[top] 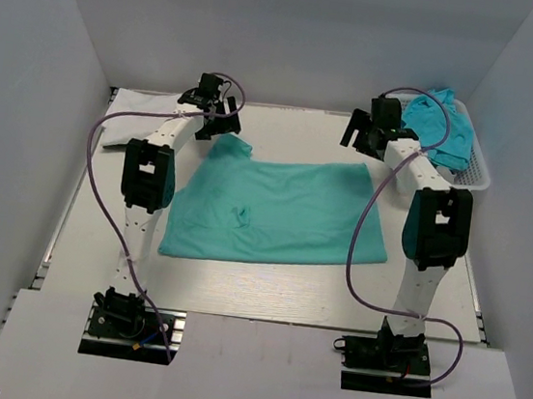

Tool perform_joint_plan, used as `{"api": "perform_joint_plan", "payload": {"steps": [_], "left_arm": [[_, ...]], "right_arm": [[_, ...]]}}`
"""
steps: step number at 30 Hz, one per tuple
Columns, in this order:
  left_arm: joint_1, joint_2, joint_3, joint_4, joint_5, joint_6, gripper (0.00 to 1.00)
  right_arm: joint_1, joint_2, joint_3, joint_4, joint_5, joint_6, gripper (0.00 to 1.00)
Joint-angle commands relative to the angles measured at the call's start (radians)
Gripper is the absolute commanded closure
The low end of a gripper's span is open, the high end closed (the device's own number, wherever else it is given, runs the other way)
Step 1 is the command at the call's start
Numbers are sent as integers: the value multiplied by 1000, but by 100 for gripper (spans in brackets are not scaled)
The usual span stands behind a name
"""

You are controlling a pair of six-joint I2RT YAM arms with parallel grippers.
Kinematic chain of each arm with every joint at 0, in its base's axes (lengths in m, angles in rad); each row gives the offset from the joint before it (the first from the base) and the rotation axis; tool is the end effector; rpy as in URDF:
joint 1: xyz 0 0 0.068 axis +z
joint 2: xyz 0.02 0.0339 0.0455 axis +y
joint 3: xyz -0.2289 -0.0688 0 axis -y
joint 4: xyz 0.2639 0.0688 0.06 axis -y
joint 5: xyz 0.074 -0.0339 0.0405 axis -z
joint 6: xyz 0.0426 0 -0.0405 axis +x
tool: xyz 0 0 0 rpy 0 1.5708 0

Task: Fold and stack the t-shirts
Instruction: Grap the side of the flattened tshirt furthest away from the robot with both arms

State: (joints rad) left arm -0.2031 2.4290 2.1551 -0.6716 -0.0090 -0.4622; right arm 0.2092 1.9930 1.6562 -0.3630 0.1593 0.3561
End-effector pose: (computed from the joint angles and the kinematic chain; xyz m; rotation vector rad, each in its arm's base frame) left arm 0.5209 -0.1069 0.1550 -0.3312 2.5140 -0.2569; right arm 0.4626 0.0913 0.2170 0.2497 2.2490 0.1201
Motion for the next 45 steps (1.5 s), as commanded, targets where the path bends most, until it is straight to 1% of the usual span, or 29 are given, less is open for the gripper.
{"api": "perform_joint_plan", "payload": {"steps": [1,2,4,8,12,16,17,18,19,21,22,23,24,25,28,30,33,36,38,40,44,45], "left_arm": [[-13,-30,34,87,-43,95,0],[-13,-30,34,87,-71,109,0],[-13,-2,34,87,-83,109,0],[-13,56,44,99,-71,120,0],[-22,100,69,118,-55,120,9],[-22,111,58,129,-46,120,27],[-22,111,58,129,-36,120,38],[-22,111,58,129,-26,120,45],[-22,111,58,129,-7,120,59],[-22,111,49,129,7,131,73],[-22,111,36,138,27,131,85],[-22,101,35,138,38,144,90],[-22,91,25,138,38,145,98],[-22,91,25,147,38,145,100],[-22,81,14,147,38,145,100],[-22,68,5,147,38,145,100],[-22,56,5,156,49,135,100],[-22,36,5,165,49,135,100],[-22,36,5,165,78,125,100],[-22,10,-10,165,102,125,100],[-22,-14,-23,176,103,115,100],[-13,-15,-32,176,103,115,100]], "right_arm": [[-5,30,82,-53,23,-19,10],[-7,35,88,-51,20,-20,10],[-8,41,86,-44,17,-20,10],[-2,56,83,-40,11,-49,10],[-4,64,79,-47,58,-57,10],[-5,78,86,-45,80,-51,10],[-4,85,88,-44,85,-48,10],[-2,95,91,-42,88,-49,10],[-1,104,97,-40,95,-40,10],[-1,139,117,-45,117,-17,10],[-1,160,132,-51,123,0,10],[-5,174,172,-80,128,18,10],[-5,212,209,-86,132,23,10],[1,222,236,-94,140,26,10],[2,254,257,-99,154,37,10],[4,265,255,-105,160,56,10],[9,282,246,-129,235,81,10],[7,286,226,-111,259,83,10],[6,305,224,-111,261,87,10],[6,326,229,-111,229,93,10],[7,339,214,-65,218,116,10],[7,343,211,-62,217,122,12]]}}
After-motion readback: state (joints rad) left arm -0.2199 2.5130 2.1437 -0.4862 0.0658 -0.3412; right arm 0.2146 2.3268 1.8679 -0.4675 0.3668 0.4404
